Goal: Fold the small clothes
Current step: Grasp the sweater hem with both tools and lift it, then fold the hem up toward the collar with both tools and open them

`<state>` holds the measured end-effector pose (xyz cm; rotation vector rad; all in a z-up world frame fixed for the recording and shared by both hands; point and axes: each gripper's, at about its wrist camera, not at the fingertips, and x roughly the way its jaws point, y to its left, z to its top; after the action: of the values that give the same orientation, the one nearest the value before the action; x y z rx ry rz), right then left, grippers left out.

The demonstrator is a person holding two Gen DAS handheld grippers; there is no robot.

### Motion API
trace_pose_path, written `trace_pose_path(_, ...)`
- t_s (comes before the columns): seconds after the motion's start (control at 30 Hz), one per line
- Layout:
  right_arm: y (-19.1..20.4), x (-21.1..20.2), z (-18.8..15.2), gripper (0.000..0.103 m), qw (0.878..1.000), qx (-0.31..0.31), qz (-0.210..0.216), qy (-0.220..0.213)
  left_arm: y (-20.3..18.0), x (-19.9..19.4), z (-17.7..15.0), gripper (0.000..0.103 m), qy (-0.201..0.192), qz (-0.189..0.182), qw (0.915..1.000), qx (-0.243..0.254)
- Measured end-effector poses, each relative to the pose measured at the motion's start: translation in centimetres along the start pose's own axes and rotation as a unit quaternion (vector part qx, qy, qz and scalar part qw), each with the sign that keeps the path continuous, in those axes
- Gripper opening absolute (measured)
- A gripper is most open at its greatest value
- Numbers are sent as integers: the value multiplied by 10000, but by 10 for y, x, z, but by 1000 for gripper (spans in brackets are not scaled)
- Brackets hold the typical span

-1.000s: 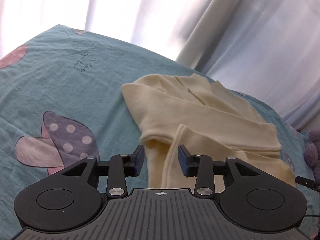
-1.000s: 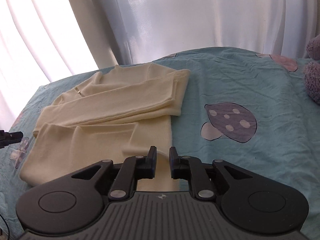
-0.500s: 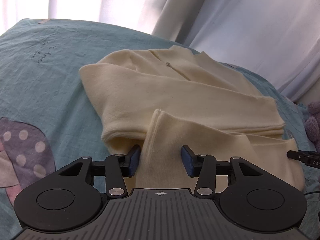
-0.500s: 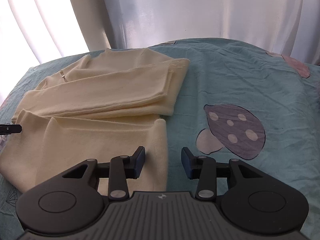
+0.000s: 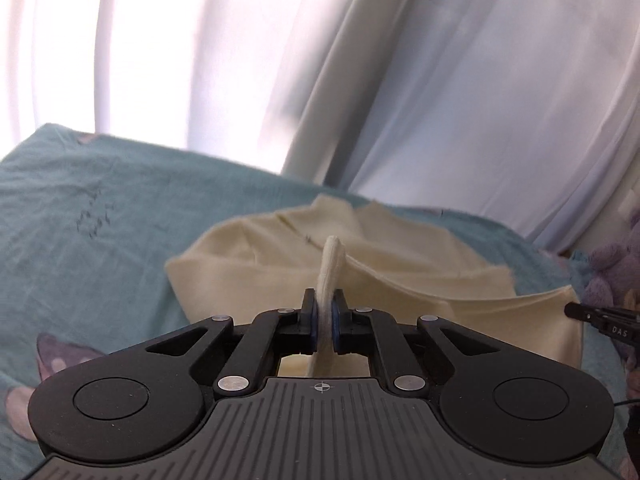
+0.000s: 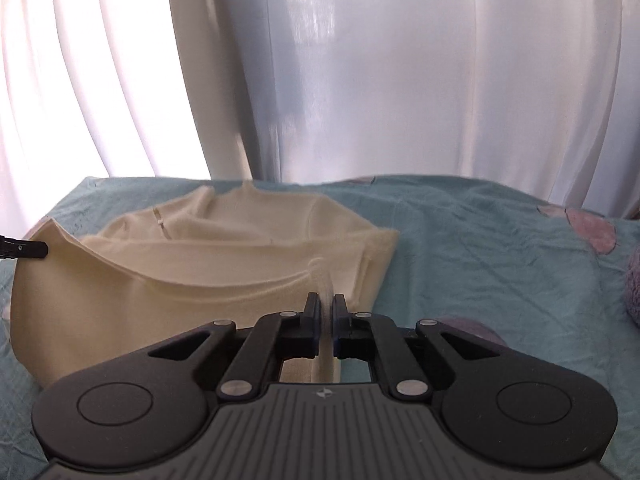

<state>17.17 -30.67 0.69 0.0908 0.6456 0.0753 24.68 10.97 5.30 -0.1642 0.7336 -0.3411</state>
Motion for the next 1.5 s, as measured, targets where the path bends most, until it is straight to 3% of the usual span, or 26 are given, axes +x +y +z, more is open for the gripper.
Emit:
trace_pose_path(0.13,2,24,29,5,9995,-23,-225,-211,5,29,28,9,-139,366,9992,19)
trace_pose_path(0.33,-7,96,41,5,9986,374,-319,204,19,110,19,9,524,755,9958,47)
trace_pose_path(0.53,-9,120,31,5,9974,172,-391,583,35,127,6,14,733,416,9964,-122)
trace_pose_path(0.63,-11,125,33,7,9969,240,-144,737,37,128,6,30,728,257,9970,-58)
trace_pose_path(0.7,-8,129,33,8,9966,155,-127,797,36,132,5,27,772,254,9967,42)
trace_pose_path(0.77,-6,136,30,7,9962,21,-171,849,36,138,5,9,834,276,9961,59)
trace_pose_path(0.8,-5,137,30,6,9964,20,-200,823,37,138,6,9,838,266,9961,10)
trace_pose_path(0.87,-3,135,33,5,9969,-23,-222,759,38,133,14,8,749,265,9968,-46)
trace_pose_path(1.0,3,128,56,5,9986,-258,-369,286,35,118,46,8,208,271,9994,26)
trace_pose_path(1.2,12,148,98,5,9938,-348,-940,-478,30,146,81,9,-354,950,9947,186)
trace_pose_path(1.27,16,166,101,5,9928,-361,-1025,-500,27,169,75,11,-282,1258,9911,343)
trace_pose_path(1.37,19,189,92,7,9910,-445,-1227,-303,28,191,56,13,162,1616,9859,406)
trace_pose_path(1.43,18,189,85,9,9905,-263,-1347,-99,32,179,45,20,136,1454,9892,157)
trace_pose_path(1.5,15,178,77,10,9936,-169,-1116,-60,31,162,38,35,8,1315,9913,61)
